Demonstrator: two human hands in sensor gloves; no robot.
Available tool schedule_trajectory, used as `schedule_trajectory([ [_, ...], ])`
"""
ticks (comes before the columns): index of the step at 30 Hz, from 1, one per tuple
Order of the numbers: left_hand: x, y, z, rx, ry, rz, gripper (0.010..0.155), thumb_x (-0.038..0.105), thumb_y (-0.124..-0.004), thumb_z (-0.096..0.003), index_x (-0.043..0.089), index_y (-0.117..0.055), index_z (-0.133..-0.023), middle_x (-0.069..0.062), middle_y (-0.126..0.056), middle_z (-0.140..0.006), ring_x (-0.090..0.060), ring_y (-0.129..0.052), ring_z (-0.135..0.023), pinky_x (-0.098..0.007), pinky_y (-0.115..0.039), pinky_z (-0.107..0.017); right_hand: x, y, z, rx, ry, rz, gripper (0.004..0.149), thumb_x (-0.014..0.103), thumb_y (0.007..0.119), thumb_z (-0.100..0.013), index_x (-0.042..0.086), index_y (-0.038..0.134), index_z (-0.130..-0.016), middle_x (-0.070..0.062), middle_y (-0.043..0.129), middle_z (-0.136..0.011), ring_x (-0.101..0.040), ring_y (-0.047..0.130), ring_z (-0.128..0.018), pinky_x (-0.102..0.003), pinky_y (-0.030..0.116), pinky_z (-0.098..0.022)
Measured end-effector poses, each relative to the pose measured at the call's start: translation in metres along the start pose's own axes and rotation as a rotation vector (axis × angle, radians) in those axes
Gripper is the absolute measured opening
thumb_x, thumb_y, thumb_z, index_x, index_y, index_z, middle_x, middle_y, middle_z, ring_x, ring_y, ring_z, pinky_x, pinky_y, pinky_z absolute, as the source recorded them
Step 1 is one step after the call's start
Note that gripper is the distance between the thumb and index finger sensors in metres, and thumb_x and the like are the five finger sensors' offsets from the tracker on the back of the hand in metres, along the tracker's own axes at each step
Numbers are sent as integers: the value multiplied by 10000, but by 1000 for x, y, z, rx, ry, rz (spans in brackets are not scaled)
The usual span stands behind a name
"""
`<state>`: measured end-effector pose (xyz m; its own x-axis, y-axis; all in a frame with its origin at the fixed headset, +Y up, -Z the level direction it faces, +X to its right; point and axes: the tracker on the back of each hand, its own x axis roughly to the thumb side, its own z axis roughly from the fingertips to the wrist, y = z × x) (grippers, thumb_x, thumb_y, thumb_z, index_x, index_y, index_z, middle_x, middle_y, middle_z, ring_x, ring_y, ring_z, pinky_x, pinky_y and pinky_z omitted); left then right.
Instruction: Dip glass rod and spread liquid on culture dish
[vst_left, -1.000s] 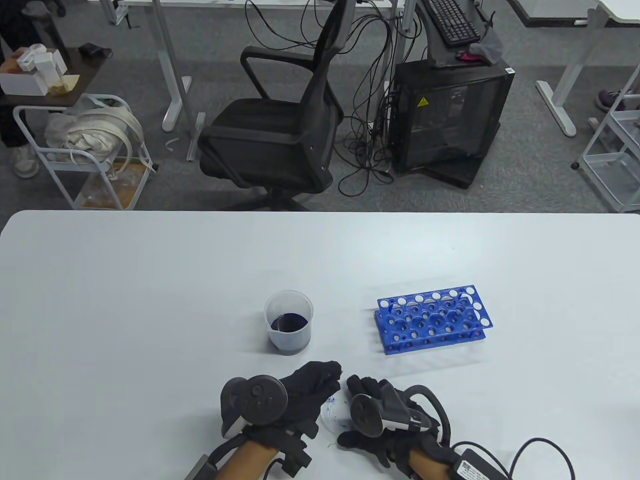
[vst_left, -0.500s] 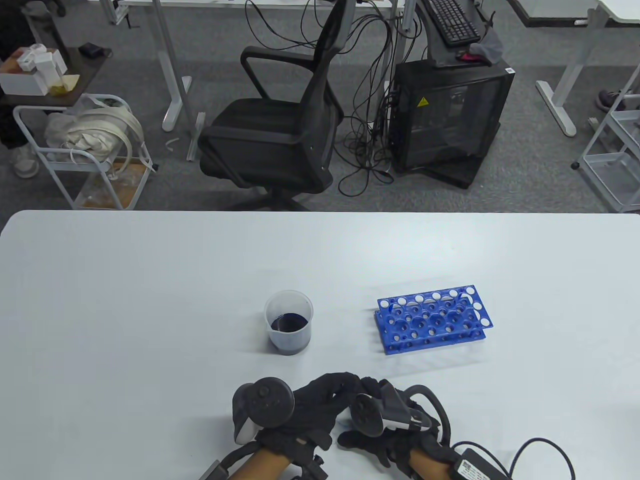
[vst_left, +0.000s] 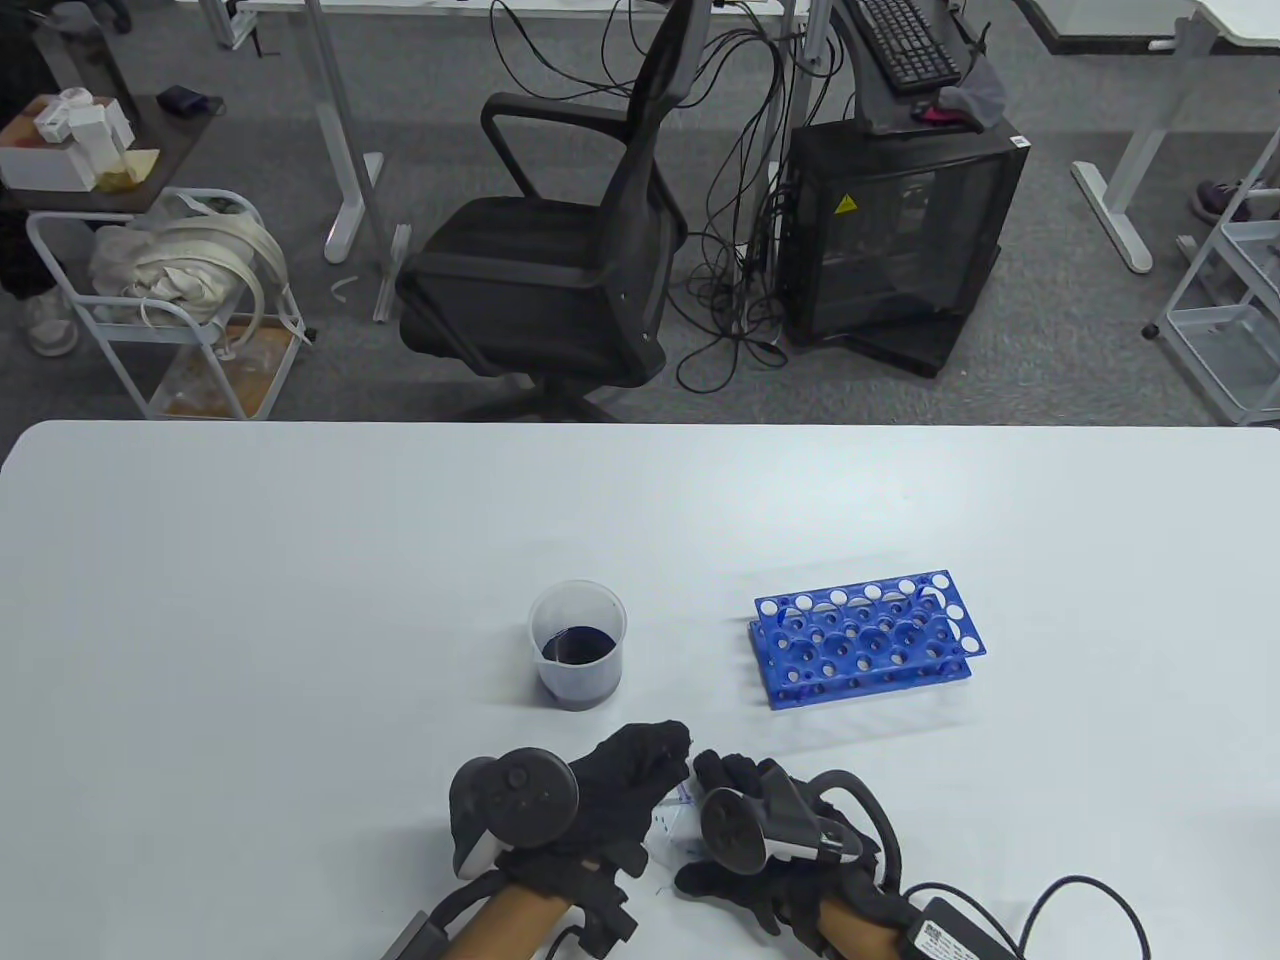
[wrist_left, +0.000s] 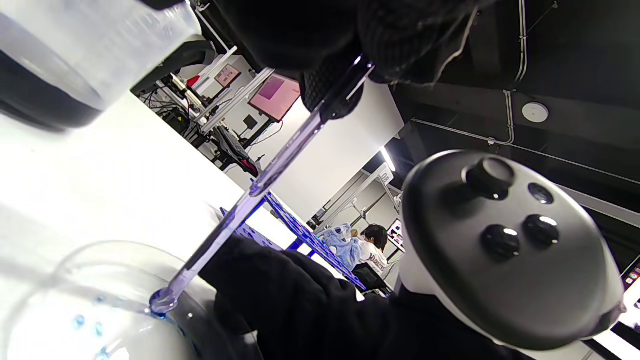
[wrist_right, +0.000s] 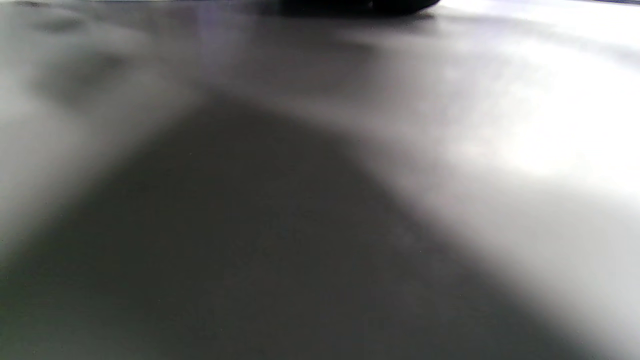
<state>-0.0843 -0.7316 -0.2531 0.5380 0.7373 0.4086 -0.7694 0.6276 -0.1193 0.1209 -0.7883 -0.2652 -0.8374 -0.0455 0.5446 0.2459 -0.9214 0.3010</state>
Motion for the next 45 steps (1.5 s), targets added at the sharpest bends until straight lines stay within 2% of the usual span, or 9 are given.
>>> schedule_trajectory([
  [8, 5, 6, 4, 17, -27, -34, 448, 412, -780, -551, 319, -720, -985, 21, -887, -925, -95, -876, -312, -321, -799, -132, 0, 0, 0, 0, 0, 1, 1047, 797, 540, -390, 154, 28, -1038, -91, 190, -1091, -214, 548, -766, -351, 661, -514],
  [14, 3, -6, 5, -27, 10, 111, 447, 412, -783, -546, 310, -731, -978, 17, -900, -910, -95, -878, -300, -320, -801, -121, 0, 0, 0, 0, 0, 0, 1047, 797, 540, -390, 153, 28, -1038, -91, 191, -1091, -214, 548, -766, -351, 661, -514],
  [18, -2, -18, 5, -39, 43, 203, 451, 412, -759, -572, 313, -683, -1006, 34, -849, -964, -102, -869, -344, -329, -799, -161, 0, 0, 0, 0, 0, 2, 1046, 797, 540, -390, 153, 29, -1038, -91, 190, -1091, -214, 549, -766, -351, 662, -514],
  [31, -4, -15, 1, -23, 38, 133, 445, 423, -728, -601, 362, -616, -1028, 57, -784, -1019, -103, -855, -404, -335, -796, -218, 0, 0, 0, 0, 1, 2, 1046, 798, 538, -389, 155, 27, -1037, -91, 191, -1091, -213, 548, -766, -350, 662, -514],
  [35, -1, -10, 1, 6, 5, 45, 445, 422, -730, -598, 363, -621, -1025, 57, -786, -1018, -102, -856, -399, -334, -797, -216, 0, 0, 0, 0, 1, 2, 1047, 797, 539, -390, 153, 28, -1038, -91, 191, -1091, -213, 549, -766, -350, 662, -515],
  [42, -3, -2, 4, 41, 1, -1, 445, 418, -742, -587, 353, -645, -1016, 42, -809, -997, -100, -862, -377, -332, -798, -193, 0, 0, 0, -1, 1, 2, 1046, 797, 540, -390, 153, 28, -1038, -92, 191, -1091, -214, 549, -766, -351, 661, -515],
  [45, 0, 3, 8, 60, -10, -45, 453, 416, -753, -577, 313, -673, -1011, 30, -834, -967, -92, -870, -344, -320, -803, -167, 0, 0, 0, -1, 1, 3, 1047, 797, 538, -391, 151, 29, -1038, -91, 191, -1091, -215, 549, -766, -351, 662, -515],
])
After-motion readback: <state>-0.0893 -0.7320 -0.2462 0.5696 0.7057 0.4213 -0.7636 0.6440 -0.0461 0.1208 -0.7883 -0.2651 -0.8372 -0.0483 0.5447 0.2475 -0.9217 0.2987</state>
